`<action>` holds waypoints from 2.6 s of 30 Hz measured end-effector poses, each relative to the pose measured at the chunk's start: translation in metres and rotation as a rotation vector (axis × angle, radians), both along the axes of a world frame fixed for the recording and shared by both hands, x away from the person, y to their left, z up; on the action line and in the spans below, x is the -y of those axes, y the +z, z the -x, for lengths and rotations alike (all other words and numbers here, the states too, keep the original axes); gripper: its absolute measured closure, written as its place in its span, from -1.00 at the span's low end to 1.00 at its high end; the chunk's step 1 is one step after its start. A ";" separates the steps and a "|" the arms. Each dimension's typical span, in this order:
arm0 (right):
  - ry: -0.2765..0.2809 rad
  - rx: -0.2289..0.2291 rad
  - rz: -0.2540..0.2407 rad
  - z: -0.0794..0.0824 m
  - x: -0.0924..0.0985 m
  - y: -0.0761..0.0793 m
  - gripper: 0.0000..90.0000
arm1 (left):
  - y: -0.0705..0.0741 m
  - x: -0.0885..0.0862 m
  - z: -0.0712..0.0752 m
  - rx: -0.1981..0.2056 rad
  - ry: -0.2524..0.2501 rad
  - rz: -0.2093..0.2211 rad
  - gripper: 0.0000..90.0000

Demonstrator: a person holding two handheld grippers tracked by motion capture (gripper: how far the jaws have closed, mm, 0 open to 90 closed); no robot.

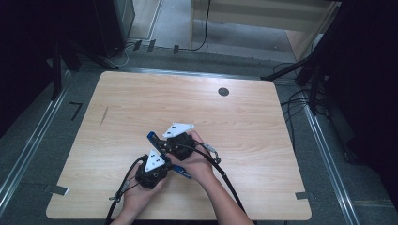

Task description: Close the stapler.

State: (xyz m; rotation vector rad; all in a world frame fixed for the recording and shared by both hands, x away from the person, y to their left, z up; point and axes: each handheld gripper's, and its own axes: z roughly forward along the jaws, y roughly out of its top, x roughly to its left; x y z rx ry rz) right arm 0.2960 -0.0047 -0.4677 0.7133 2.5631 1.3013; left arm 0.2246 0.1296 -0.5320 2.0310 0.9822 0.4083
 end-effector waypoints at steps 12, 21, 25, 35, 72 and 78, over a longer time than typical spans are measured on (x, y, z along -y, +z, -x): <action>-0.006 0.010 -0.008 0.005 0.006 0.004 1.00 | 0.000 0.002 0.001 0.010 -0.012 -0.017 1.00; -0.015 0.023 -0.013 0.010 0.013 0.005 1.00 | 0.000 0.003 0.001 0.013 -0.011 -0.022 1.00; -0.017 0.025 -0.019 0.012 0.017 0.005 1.00 | 0.000 0.003 0.001 0.011 -0.010 -0.021 1.00; -0.027 0.026 -0.038 0.016 0.025 0.003 1.00 | 0.000 0.003 0.001 0.011 -0.011 -0.021 1.00; -0.049 0.025 -0.071 0.019 0.042 0.013 1.00 | 0.000 0.002 0.001 0.004 -0.009 -0.012 1.00; -0.061 0.038 -0.081 0.019 0.048 0.021 1.00 | 0.000 0.002 0.001 0.004 -0.009 -0.013 1.00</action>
